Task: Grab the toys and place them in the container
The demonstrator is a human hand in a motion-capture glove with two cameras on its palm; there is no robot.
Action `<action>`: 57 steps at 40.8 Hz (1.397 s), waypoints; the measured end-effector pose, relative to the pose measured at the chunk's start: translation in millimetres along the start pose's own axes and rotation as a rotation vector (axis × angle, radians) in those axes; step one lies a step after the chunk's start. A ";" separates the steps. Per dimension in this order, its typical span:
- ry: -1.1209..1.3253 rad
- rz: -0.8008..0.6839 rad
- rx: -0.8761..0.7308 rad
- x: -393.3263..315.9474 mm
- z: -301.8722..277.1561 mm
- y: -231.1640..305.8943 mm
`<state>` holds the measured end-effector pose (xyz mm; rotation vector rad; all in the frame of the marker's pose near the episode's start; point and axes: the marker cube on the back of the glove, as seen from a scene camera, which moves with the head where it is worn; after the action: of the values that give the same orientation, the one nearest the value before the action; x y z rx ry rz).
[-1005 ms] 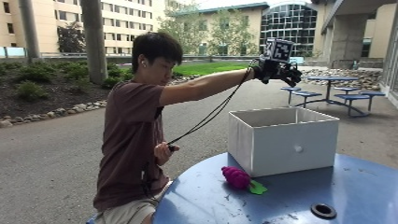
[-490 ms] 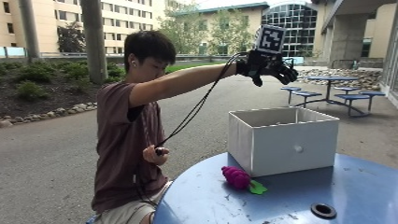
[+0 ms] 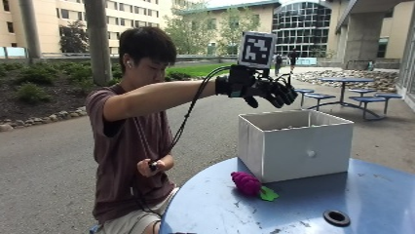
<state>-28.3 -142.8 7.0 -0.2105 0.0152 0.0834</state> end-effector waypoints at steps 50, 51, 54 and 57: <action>-0.037 -0.515 0.032 -105.0 312.4 16.0; -0.035 -0.498 0.008 -96.6 302.1 17.9; -0.023 -0.442 -0.029 -77.5 267.9 24.5; -0.030 -0.379 -0.005 -68.1 231.3 29.8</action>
<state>-97.2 -70.9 228.5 -0.2145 -0.0549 -0.2913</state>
